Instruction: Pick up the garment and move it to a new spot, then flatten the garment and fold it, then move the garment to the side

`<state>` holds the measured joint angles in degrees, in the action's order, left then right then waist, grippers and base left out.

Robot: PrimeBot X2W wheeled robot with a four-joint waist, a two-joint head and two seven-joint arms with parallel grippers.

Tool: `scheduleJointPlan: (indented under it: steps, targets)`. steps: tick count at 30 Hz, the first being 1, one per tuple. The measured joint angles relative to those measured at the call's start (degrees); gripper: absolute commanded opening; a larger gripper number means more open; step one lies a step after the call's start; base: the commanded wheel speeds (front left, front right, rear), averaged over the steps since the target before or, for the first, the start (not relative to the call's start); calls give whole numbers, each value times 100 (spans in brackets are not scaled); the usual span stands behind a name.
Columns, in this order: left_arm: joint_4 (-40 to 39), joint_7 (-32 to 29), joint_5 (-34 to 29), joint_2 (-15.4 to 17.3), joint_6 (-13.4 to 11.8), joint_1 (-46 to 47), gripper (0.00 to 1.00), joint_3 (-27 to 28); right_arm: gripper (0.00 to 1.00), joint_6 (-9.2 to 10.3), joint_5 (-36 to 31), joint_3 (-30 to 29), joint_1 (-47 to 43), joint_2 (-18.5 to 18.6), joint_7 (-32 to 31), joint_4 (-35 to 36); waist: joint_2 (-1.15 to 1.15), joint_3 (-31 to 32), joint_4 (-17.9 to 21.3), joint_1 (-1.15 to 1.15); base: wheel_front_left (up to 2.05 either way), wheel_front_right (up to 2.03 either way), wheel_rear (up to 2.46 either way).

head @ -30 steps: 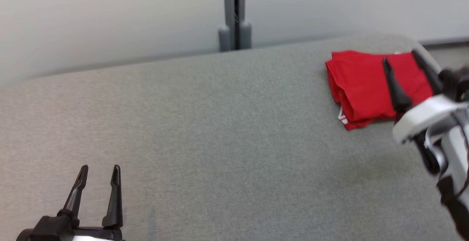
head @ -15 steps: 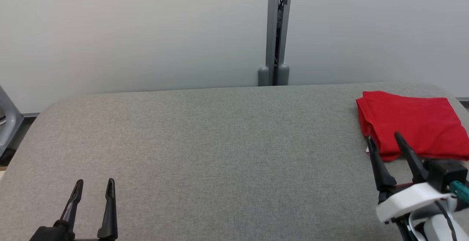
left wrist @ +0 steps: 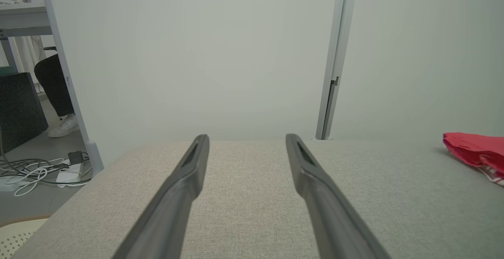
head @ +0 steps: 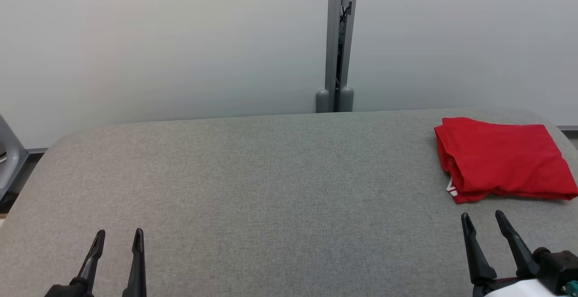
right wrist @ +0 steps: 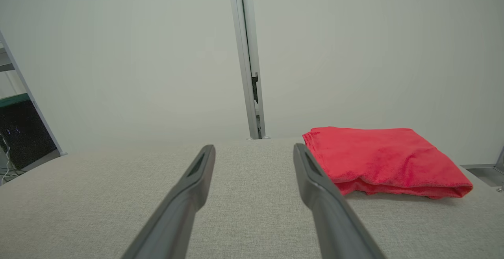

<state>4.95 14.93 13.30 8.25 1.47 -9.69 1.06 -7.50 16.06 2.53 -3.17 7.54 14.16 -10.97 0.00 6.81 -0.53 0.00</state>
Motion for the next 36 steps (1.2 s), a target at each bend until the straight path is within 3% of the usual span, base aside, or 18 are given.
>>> scheduleJointPlan:
  steps: [27,28,36]
  targets:
    - [256,-5,33,24,-103,-79,100,-125,100,0,-68,-196,-207,-153,-100,86,0,-40,154,0,0,0,0]
    - [300,-14,34,4,-103,-81,0,-130,0,0,-65,-192,-216,-166,-101,49,0,-40,154,0,0,0,0]
    - [636,-207,463,-177,-73,-178,0,-129,0,0,363,-207,-378,-294,-235,-248,0,-67,150,0,0,0,0]
